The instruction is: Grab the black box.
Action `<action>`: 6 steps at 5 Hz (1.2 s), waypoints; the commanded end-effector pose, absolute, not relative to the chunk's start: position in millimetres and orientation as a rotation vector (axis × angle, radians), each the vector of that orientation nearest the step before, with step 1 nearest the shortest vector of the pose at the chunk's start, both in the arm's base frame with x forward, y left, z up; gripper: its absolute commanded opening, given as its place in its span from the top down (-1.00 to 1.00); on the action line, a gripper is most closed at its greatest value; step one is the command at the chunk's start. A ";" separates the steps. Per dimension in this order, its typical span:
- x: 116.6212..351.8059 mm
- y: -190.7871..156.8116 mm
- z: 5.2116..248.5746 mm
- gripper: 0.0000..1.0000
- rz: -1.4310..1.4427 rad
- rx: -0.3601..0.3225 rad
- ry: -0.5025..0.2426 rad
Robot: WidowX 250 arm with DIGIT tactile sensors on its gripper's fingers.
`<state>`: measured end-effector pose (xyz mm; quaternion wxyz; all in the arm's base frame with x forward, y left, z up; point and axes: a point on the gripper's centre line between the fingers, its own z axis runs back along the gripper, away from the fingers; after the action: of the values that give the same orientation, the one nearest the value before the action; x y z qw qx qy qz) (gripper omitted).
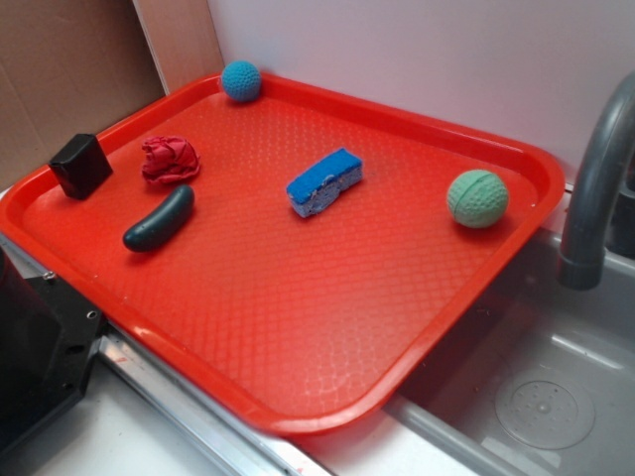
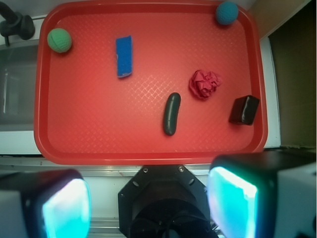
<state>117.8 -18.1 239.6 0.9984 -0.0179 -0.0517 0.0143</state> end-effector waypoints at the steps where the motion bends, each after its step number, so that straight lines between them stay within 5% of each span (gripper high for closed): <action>1: 117.8 -18.1 239.6 -1.00 0.029 -0.036 -0.103; 2: 121.7 19.8 215.5 -1.00 0.186 -0.011 -0.120; 3: 135.7 73.4 175.0 -1.00 0.205 0.233 -0.150; 4: 139.6 107.2 124.7 -1.00 0.160 0.175 -0.178; 6: 137.3 139.2 85.1 -1.00 0.192 0.110 -0.157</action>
<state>136.0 131.6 72.8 0.9925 0.0480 -0.0667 0.0904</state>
